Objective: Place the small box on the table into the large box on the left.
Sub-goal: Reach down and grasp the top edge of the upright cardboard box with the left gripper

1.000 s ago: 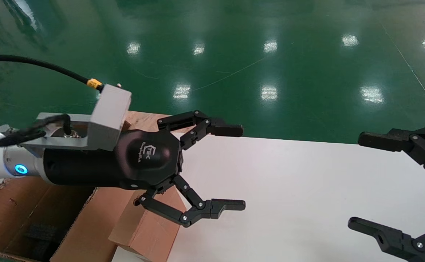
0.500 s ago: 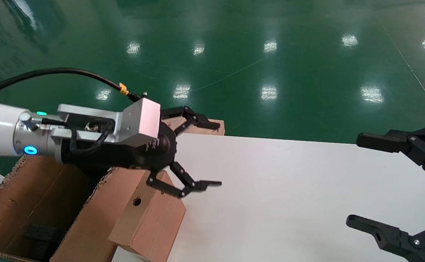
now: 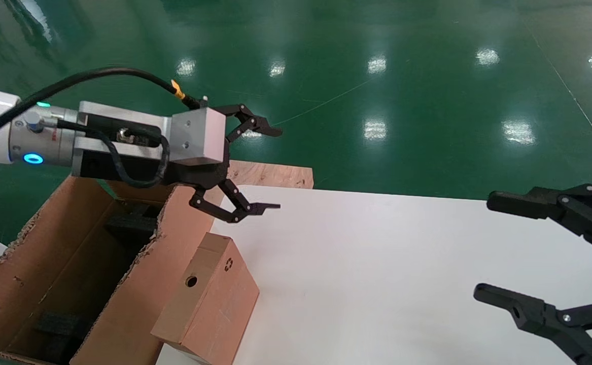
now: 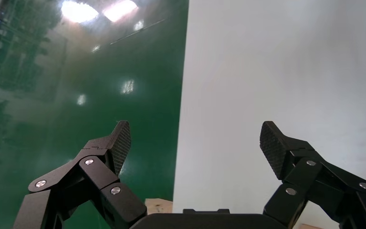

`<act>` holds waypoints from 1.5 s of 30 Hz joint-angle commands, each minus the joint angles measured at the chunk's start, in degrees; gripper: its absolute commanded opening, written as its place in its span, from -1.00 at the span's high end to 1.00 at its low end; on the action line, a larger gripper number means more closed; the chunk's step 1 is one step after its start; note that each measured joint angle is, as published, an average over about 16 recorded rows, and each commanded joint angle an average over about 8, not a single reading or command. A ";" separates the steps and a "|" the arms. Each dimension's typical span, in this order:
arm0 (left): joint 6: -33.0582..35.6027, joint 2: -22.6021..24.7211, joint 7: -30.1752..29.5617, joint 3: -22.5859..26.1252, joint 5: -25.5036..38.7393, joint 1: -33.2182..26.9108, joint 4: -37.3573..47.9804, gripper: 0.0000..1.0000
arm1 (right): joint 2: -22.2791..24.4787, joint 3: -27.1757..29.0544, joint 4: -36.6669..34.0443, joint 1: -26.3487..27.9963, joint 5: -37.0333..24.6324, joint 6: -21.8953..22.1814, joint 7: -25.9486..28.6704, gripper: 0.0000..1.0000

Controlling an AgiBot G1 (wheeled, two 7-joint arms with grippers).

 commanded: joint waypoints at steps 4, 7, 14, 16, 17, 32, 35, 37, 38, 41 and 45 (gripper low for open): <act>0.06 0.01 0.25 0.02 -0.18 0.38 0.12 -1.00 | 0.00 0.00 0.00 0.00 0.01 0.00 0.00 -0.73; 0.17 0.12 0.64 0.05 -0.40 0.56 0.51 -1.00 | 0.00 -0.01 -0.01 0.00 0.02 0.00 0.00 -0.62; 1.90 1.07 -0.10 1.71 0.83 -0.55 1.02 -1.00 | 0.00 -0.02 -0.03 0.01 0.02 0.00 -0.01 -0.47; 2.70 1.44 -1.44 2.88 1.92 -1.15 0.91 -1.00 | 0.00 -0.03 -0.03 0.02 0.02 0.00 -0.01 -0.36; 3.13 1.66 -2.34 3.58 2.42 -1.44 0.91 -1.00 | 0.00 -0.03 -0.03 0.02 0.03 0.00 -0.02 -0.32; 5.48 2.65 -18.72 17.63 2.87 -6.02 3.44 -1.00 | 0.02 -0.05 -0.05 0.02 0.04 0.01 -0.03 0.03; 5.33 2.74 -19.01 18.09 2.67 -6.71 3.45 -1.00 | 0.02 -0.05 -0.05 0.01 0.05 0.02 -0.03 -0.02; 5.23 2.77 -19.06 18.20 2.52 -6.93 3.45 -1.00 | 0.02 -0.05 -0.06 0.02 0.06 0.02 -0.04 -0.04; 5.20 2.77 -19.03 18.16 2.49 -6.87 3.45 -1.00 | 0.02 -0.05 -0.06 0.02 0.06 0.02 -0.04 -0.05; 5.23 2.75 -18.92 17.99 2.51 -6.57 3.45 -1.00 | 0.02 -0.06 -0.06 0.02 0.07 0.02 -0.04 -0.05; 5.17 2.70 -18.78 17.76 2.55 -6.14 3.46 -1.00 | 0.02 -0.06 -0.05 0.02 0.07 0.02 -0.04 -0.04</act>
